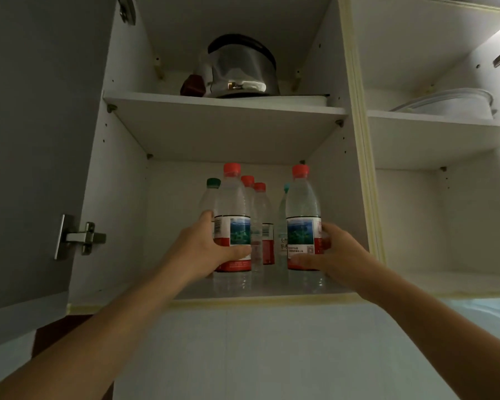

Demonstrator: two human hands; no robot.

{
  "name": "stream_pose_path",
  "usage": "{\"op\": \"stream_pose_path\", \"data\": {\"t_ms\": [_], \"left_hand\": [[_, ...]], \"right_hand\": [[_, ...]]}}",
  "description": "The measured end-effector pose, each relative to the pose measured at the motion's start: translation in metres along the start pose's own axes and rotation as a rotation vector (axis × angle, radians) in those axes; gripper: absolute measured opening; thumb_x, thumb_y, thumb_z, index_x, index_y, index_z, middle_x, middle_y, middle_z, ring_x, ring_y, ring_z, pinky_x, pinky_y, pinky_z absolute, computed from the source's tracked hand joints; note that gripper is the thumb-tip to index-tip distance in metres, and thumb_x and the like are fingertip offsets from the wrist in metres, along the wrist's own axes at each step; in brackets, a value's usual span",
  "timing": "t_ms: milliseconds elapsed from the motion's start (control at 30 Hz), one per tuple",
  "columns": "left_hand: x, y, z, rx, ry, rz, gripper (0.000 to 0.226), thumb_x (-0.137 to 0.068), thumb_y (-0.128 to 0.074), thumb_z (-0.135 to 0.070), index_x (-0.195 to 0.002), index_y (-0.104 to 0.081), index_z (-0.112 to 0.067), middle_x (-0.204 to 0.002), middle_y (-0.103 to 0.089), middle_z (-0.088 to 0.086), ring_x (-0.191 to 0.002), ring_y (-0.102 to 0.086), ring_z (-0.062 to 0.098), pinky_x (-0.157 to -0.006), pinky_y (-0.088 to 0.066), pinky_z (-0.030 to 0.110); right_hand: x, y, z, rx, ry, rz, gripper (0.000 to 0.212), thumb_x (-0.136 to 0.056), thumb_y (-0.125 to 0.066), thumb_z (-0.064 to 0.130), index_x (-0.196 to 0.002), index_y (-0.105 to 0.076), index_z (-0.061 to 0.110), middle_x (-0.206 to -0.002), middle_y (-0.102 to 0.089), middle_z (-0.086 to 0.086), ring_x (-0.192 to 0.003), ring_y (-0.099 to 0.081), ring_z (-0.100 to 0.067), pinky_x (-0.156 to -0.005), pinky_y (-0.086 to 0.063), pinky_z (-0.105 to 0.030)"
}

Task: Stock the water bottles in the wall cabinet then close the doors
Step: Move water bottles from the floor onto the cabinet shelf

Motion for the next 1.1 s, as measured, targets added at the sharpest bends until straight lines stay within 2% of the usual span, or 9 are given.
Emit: {"op": "stream_pose_path", "data": {"t_ms": [167,300,467,567,700,833,933,1000,1100], "left_hand": [[-0.011,-0.018,0.003,0.04,0.057,0.005,0.074,-0.073,-0.085,-0.049,-0.127,-0.037,-0.032,-0.103,-0.058,-0.009,-0.091,-0.065,0.012,-0.058,-0.055,0.023],[-0.021,-0.032,0.006,0.056,0.075,-0.011,0.064,-0.073,-0.086,-0.047,-0.118,-0.046,-0.029,-0.1,-0.06,-0.012,-0.09,-0.065,0.01,-0.076,-0.061,0.037],[-0.031,-0.05,0.005,0.057,0.061,-0.062,0.061,-0.075,-0.087,-0.042,-0.122,-0.051,-0.024,-0.114,-0.066,-0.004,-0.096,-0.064,0.013,-0.079,-0.053,0.029],[-0.034,-0.056,0.005,0.051,0.074,-0.083,0.062,-0.077,-0.086,-0.039,-0.126,-0.053,-0.02,-0.116,-0.068,0.0,-0.102,-0.066,0.018,-0.088,-0.055,0.036],[-0.035,-0.061,0.004,0.018,0.073,-0.116,0.058,-0.081,-0.083,-0.038,-0.129,-0.055,-0.018,-0.119,-0.068,0.002,-0.097,-0.062,0.014,-0.083,-0.05,0.03],[-0.026,-0.061,-0.005,-0.055,0.06,-0.074,0.051,-0.084,-0.081,-0.037,-0.129,-0.061,-0.022,-0.119,-0.071,0.002,-0.1,-0.065,0.018,-0.083,-0.05,0.031],[-0.01,-0.051,-0.01,-0.09,0.067,-0.107,0.051,-0.085,-0.08,-0.035,-0.129,-0.061,-0.018,-0.121,-0.07,0.003,-0.086,-0.058,0.011,-0.067,-0.045,0.023],[0.007,-0.039,-0.015,-0.085,0.091,-0.188,0.053,-0.087,-0.077,-0.037,-0.131,-0.058,-0.013,-0.125,-0.067,0.006,-0.085,-0.053,0.009,-0.063,-0.042,0.021],[0.035,-0.026,-0.035,-0.1,0.075,-0.249,0.051,-0.089,-0.073,-0.045,-0.127,-0.059,-0.013,-0.125,-0.064,0.008,-0.101,-0.061,0.019,-0.079,-0.051,0.034]], "right_hand": [[-0.011,-0.015,0.006,-0.017,0.047,0.061,0.052,-0.074,-0.087,0.026,-0.12,-0.063,0.028,-0.1,-0.077,0.008,-0.089,-0.074,-0.004,-0.075,-0.061,-0.022],[-0.022,-0.024,0.0,0.027,0.032,0.029,0.045,-0.077,-0.086,0.029,-0.115,-0.065,0.031,-0.102,-0.077,0.006,-0.093,-0.073,-0.008,-0.089,-0.06,-0.033],[-0.031,-0.032,-0.005,0.059,0.001,0.02,0.054,-0.08,-0.085,0.029,-0.128,-0.063,0.021,-0.112,-0.074,0.002,-0.101,-0.071,-0.014,-0.095,-0.058,-0.037],[-0.034,-0.032,-0.008,0.077,-0.033,0.017,0.054,-0.08,-0.085,0.029,-0.129,-0.063,0.02,-0.113,-0.075,-0.001,-0.101,-0.071,-0.017,-0.092,-0.059,-0.038],[-0.033,-0.033,-0.01,0.113,-0.061,0.022,0.05,-0.082,-0.084,0.031,-0.127,-0.064,0.02,-0.114,-0.074,-0.001,-0.097,-0.069,-0.015,-0.089,-0.059,-0.036],[-0.016,-0.027,0.006,0.411,0.01,0.045,0.043,-0.091,-0.073,0.042,-0.129,-0.063,0.026,-0.116,-0.073,-0.001,-0.092,-0.064,-0.014,-0.085,-0.054,-0.029],[0.011,-0.006,0.019,0.434,0.061,-0.047,0.04,-0.094,-0.068,0.043,-0.129,-0.059,0.026,-0.093,-0.066,0.009,-0.071,-0.058,-0.002,-0.062,-0.048,-0.019],[0.035,0.01,0.025,0.45,0.074,-0.081,0.04,-0.094,-0.066,0.042,-0.128,-0.058,0.022,-0.09,-0.06,0.01,-0.071,-0.056,-0.002,-0.055,-0.045,-0.021],[0.078,0.035,0.031,0.472,0.107,-0.099,0.036,-0.092,-0.064,0.04,-0.122,-0.062,0.02,-0.101,-0.066,0.004,-0.088,-0.063,-0.018,-0.071,-0.054,-0.032]]}}
Point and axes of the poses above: each hand's wrist, its own x-axis away from the middle knuckle, its own y-axis out of the back of the hand, z = x × y, the point moved 9 cm from there along -x, towards the middle knuckle
